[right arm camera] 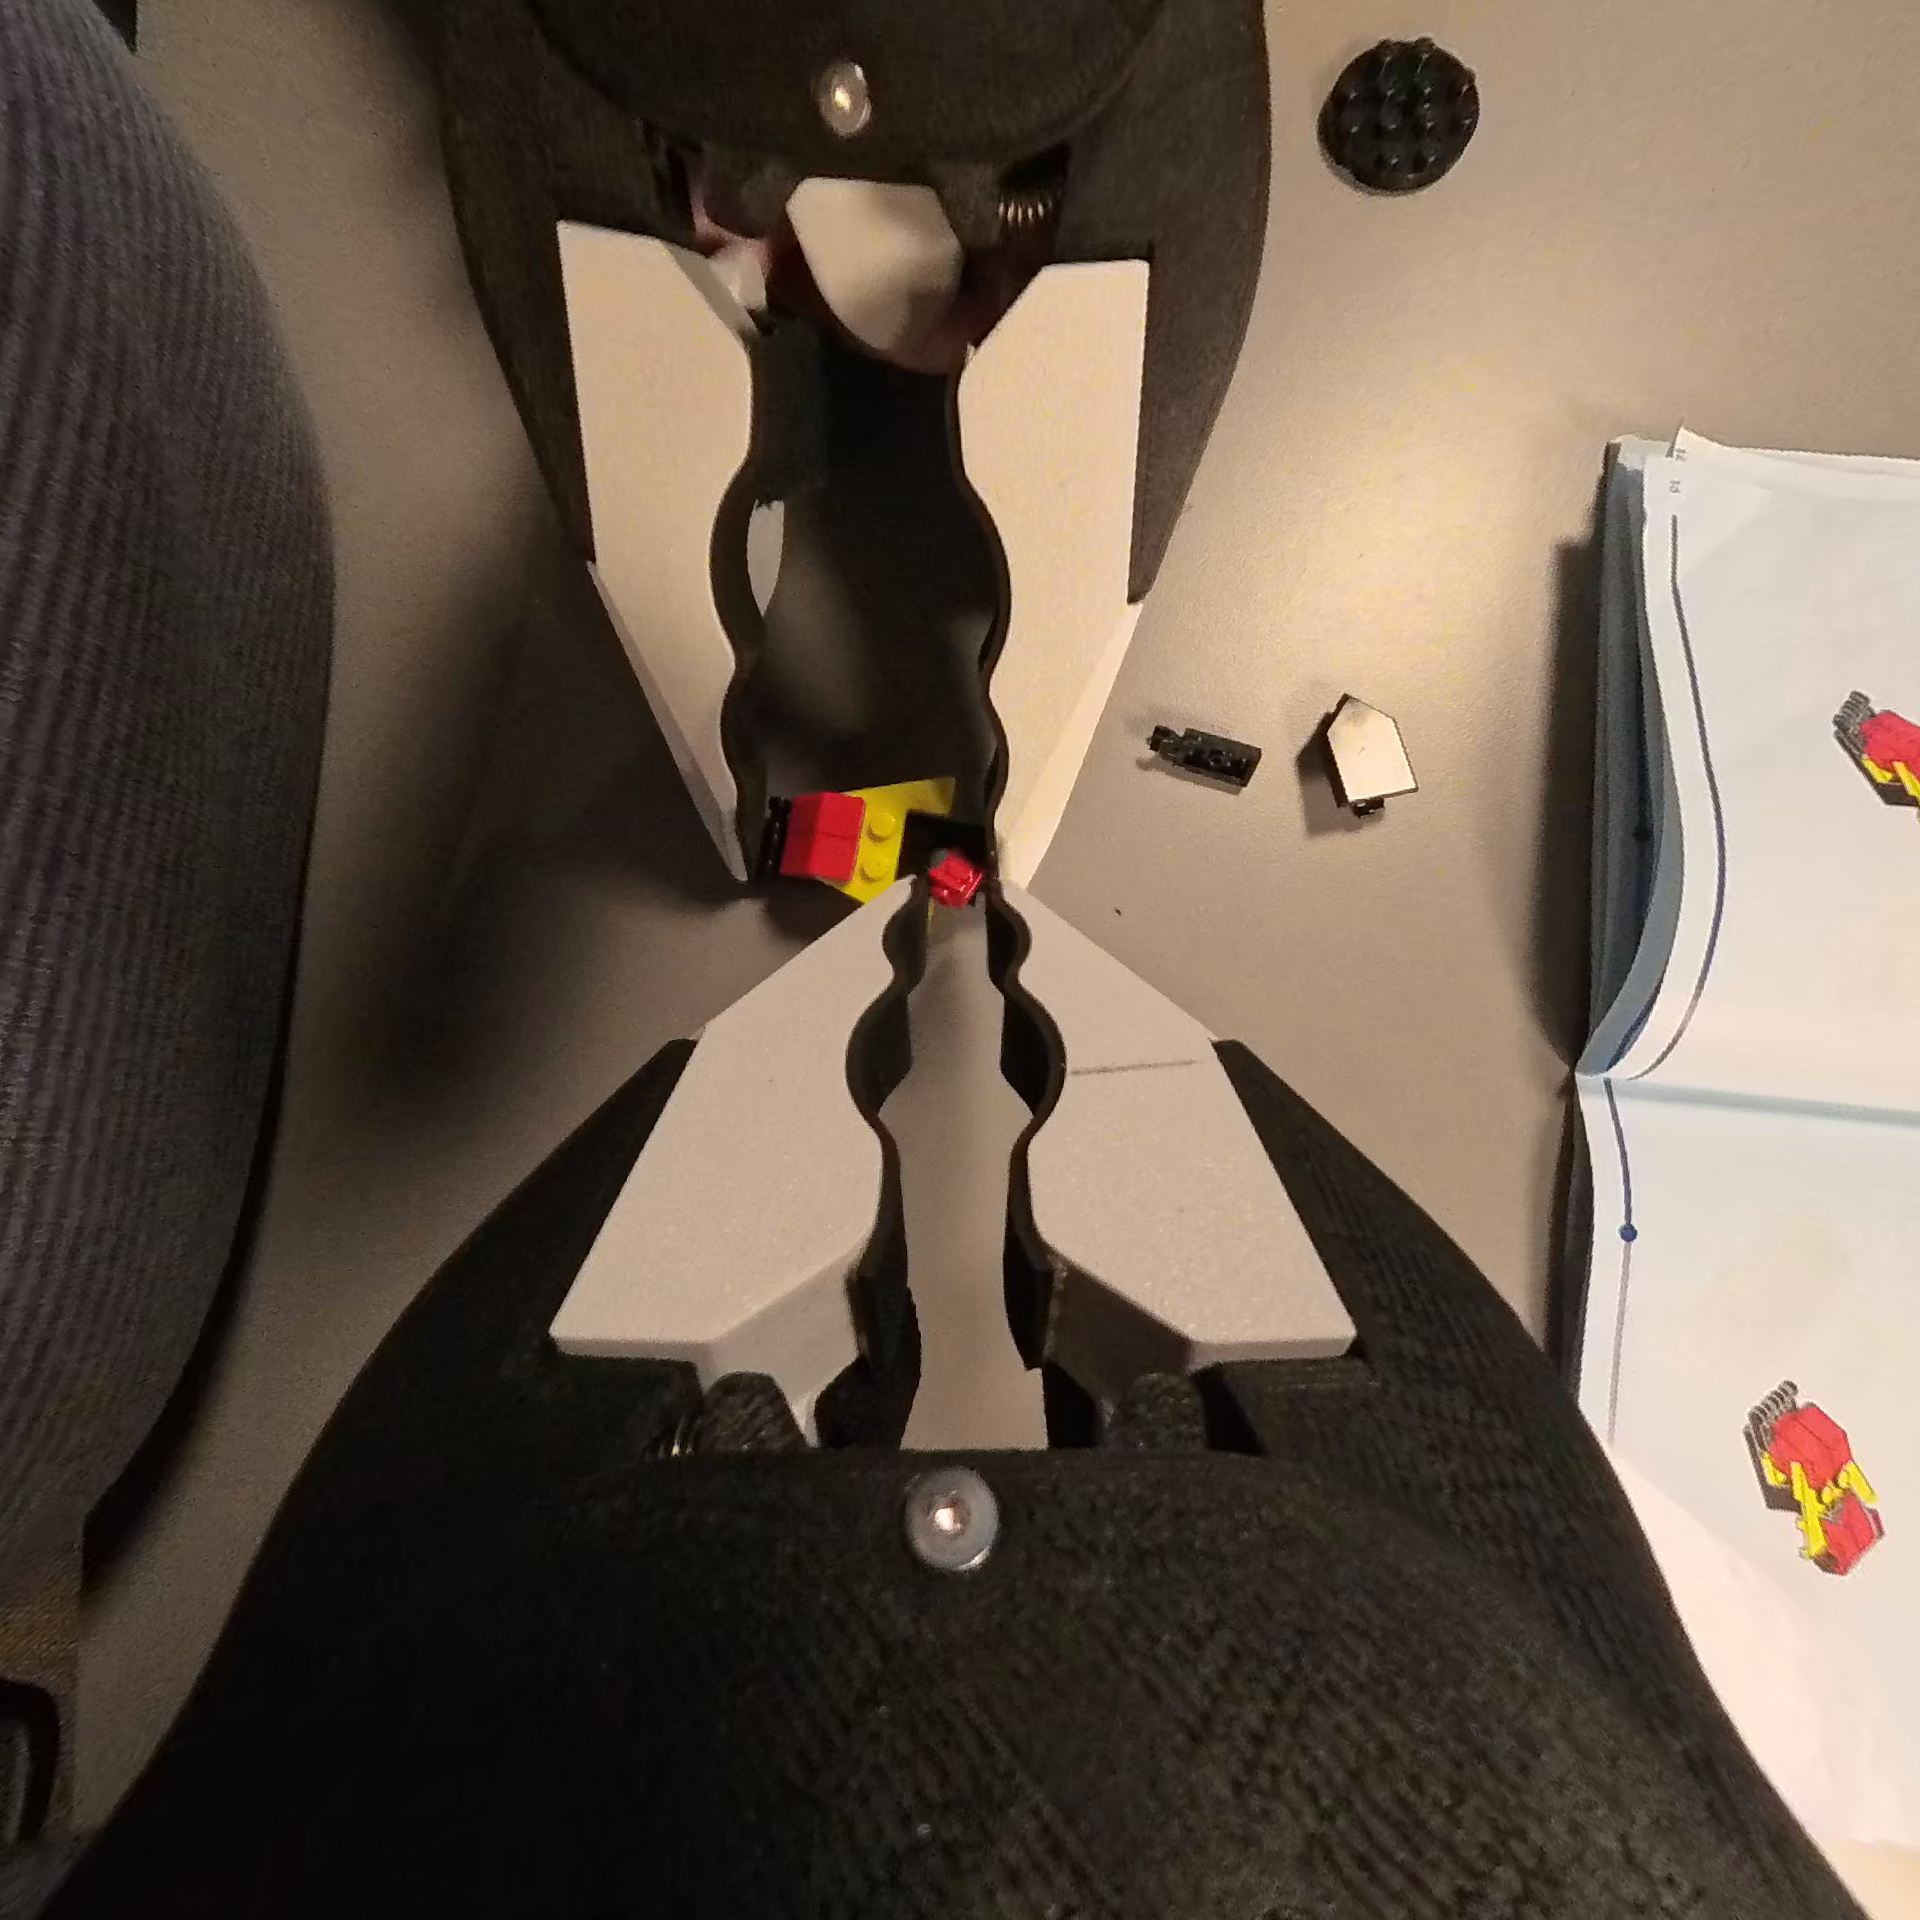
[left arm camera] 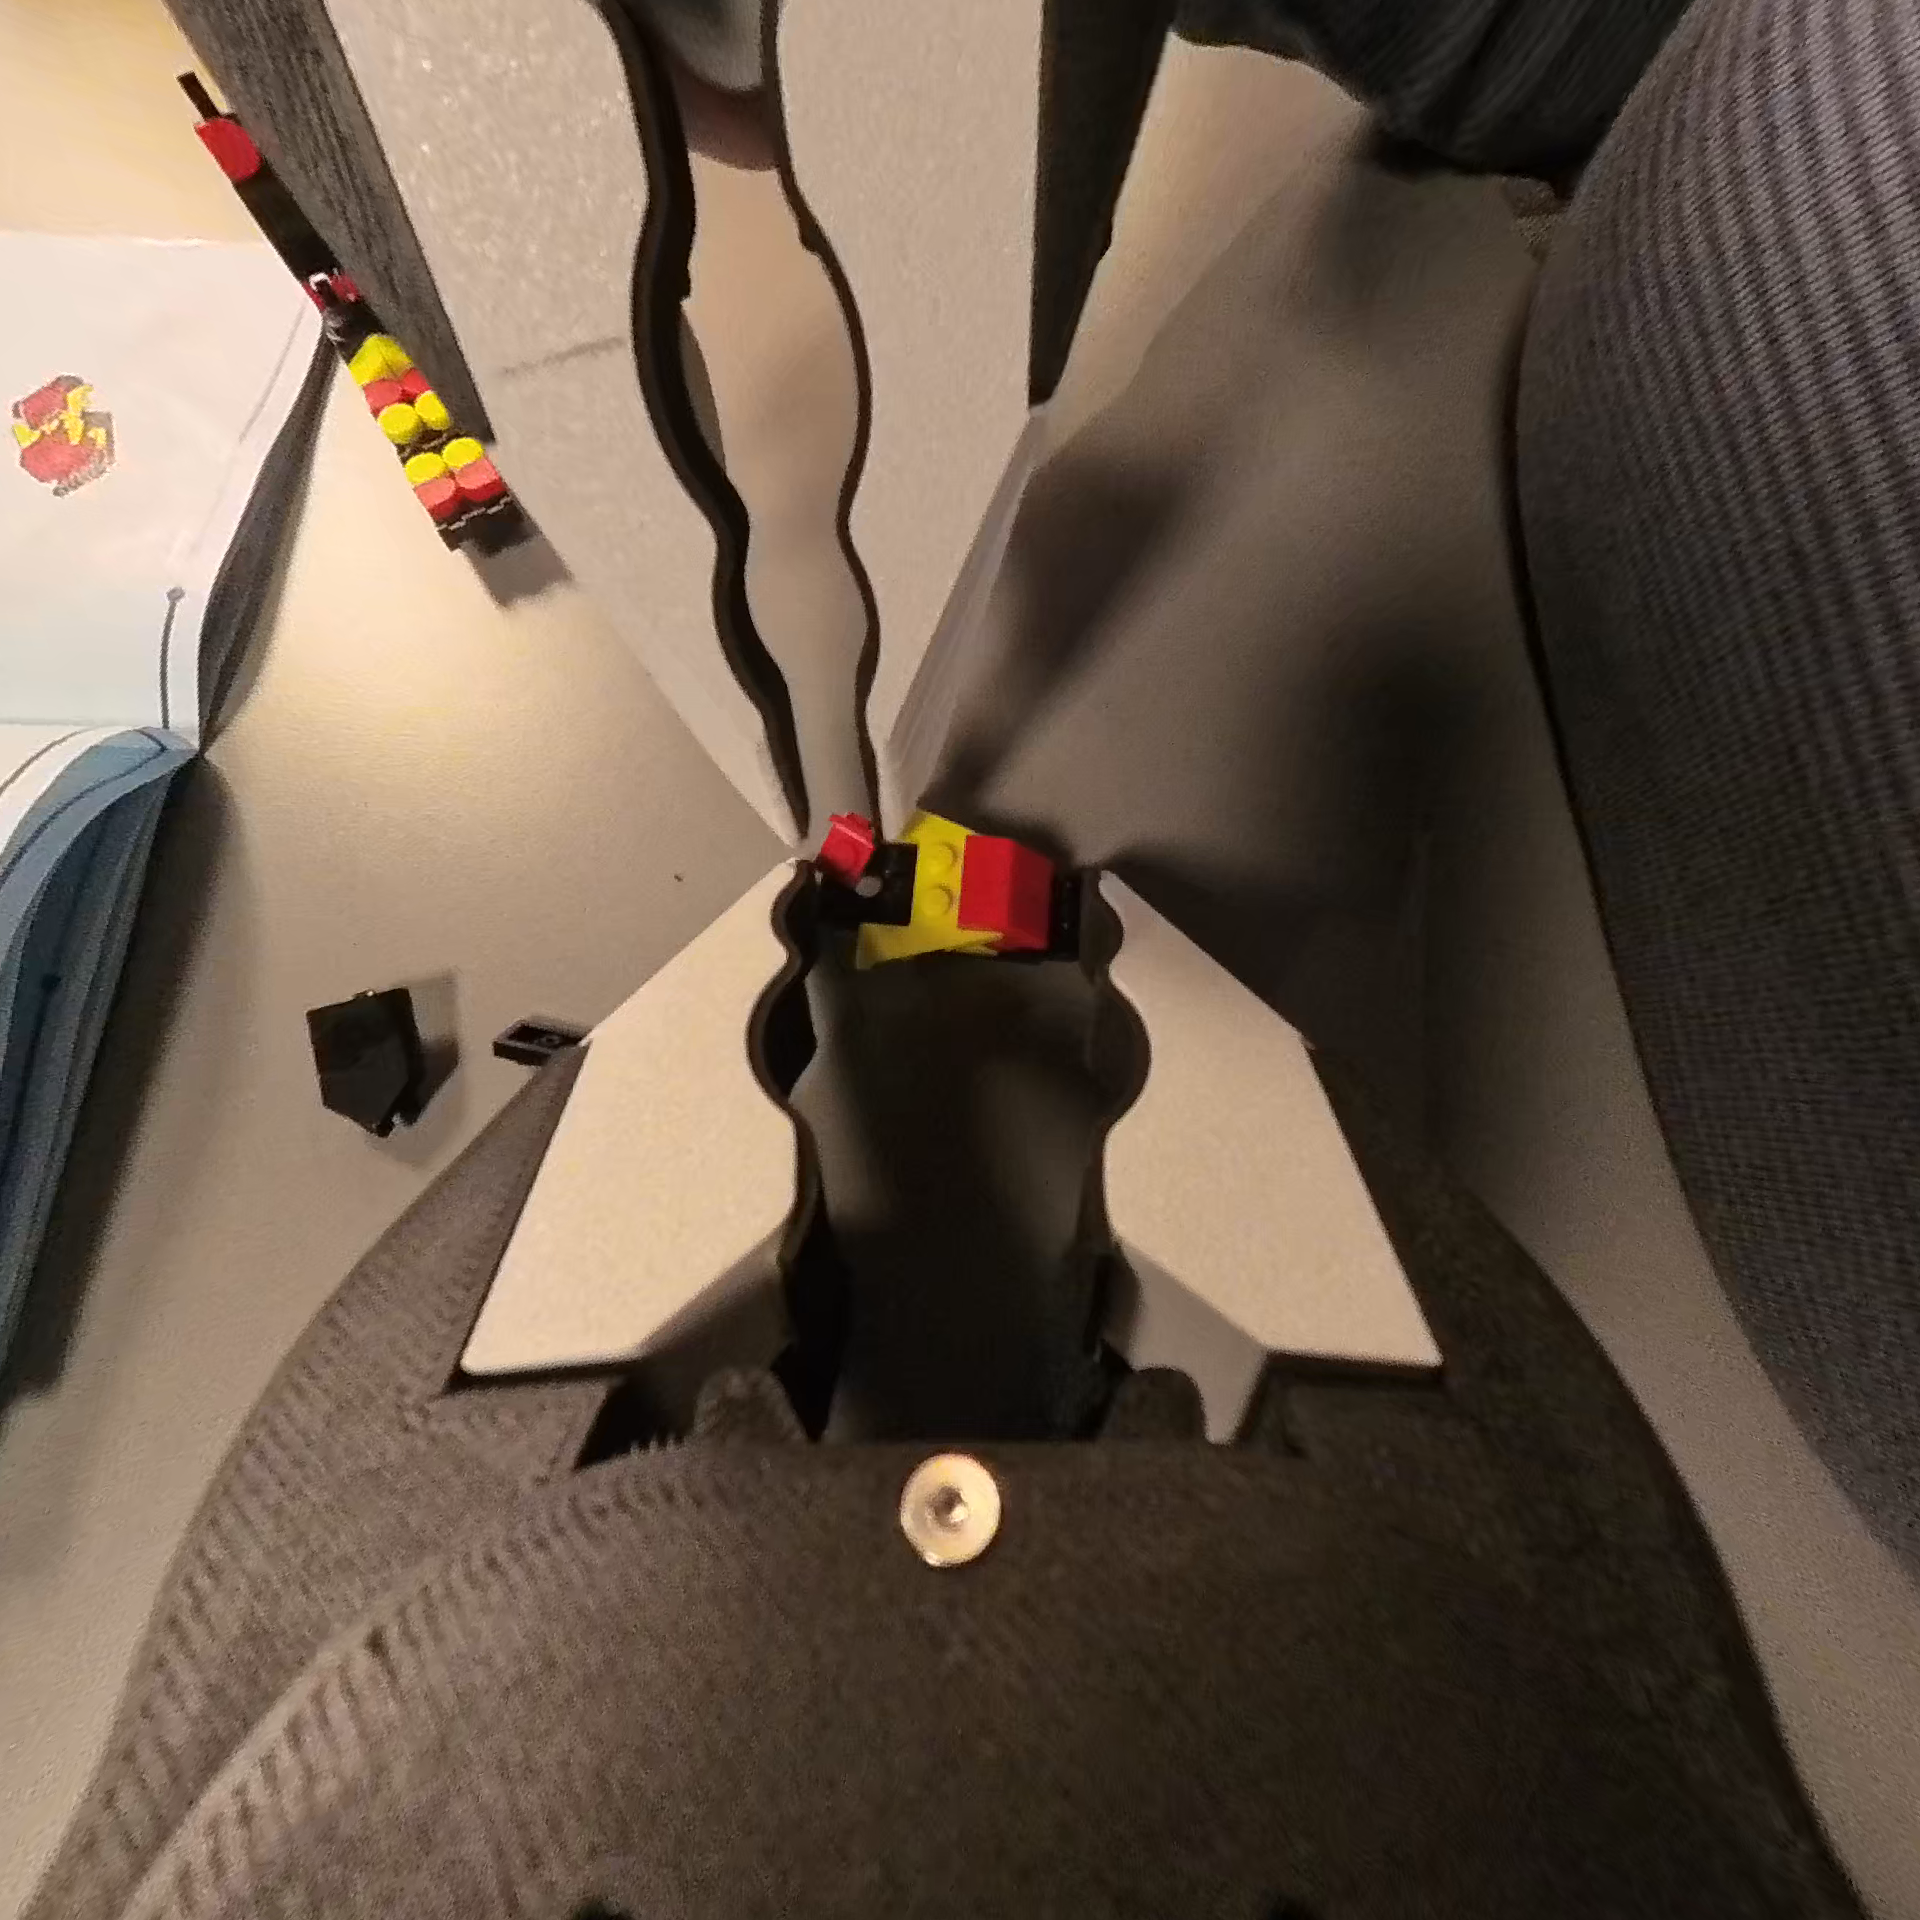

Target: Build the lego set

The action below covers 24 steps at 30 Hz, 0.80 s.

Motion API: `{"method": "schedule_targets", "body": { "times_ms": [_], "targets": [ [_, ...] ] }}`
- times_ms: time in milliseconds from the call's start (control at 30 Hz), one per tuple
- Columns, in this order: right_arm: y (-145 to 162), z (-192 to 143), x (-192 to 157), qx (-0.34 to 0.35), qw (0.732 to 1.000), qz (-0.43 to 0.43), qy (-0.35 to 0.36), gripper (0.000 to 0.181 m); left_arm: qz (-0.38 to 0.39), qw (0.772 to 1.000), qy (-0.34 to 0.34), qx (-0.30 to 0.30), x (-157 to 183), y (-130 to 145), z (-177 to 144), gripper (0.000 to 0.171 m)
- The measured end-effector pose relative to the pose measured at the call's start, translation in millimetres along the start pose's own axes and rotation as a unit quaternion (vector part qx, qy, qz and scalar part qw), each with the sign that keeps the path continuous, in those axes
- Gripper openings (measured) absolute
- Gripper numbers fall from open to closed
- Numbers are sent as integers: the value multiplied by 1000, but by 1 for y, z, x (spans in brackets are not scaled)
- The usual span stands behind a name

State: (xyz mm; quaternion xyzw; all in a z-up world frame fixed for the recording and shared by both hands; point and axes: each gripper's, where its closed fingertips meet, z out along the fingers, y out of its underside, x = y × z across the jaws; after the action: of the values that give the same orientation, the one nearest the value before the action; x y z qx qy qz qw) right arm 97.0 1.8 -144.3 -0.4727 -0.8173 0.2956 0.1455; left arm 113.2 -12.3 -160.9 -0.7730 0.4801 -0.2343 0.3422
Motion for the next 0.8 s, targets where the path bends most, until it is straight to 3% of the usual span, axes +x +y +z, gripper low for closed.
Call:
{"method": "schedule_targets", "body": {
  "times_ms": [333,467,633,800],
  "targets": [
    [1,-2,2,1,1000,1,7,11,-3,1000,3,1,0,0,-1,50],
    [2,-5,5,7,999,-19,25,20,-2,1000,1,0,0,0,-1,50],
    [-2,-12,2,45,986,-131,88,52,-11,1000,3,3,-1,-1,-2,50],
    [3,-12,6,32,932,-286,220,60,-58,998,-5,14,-11,-2,-4,50]
  ]
}}
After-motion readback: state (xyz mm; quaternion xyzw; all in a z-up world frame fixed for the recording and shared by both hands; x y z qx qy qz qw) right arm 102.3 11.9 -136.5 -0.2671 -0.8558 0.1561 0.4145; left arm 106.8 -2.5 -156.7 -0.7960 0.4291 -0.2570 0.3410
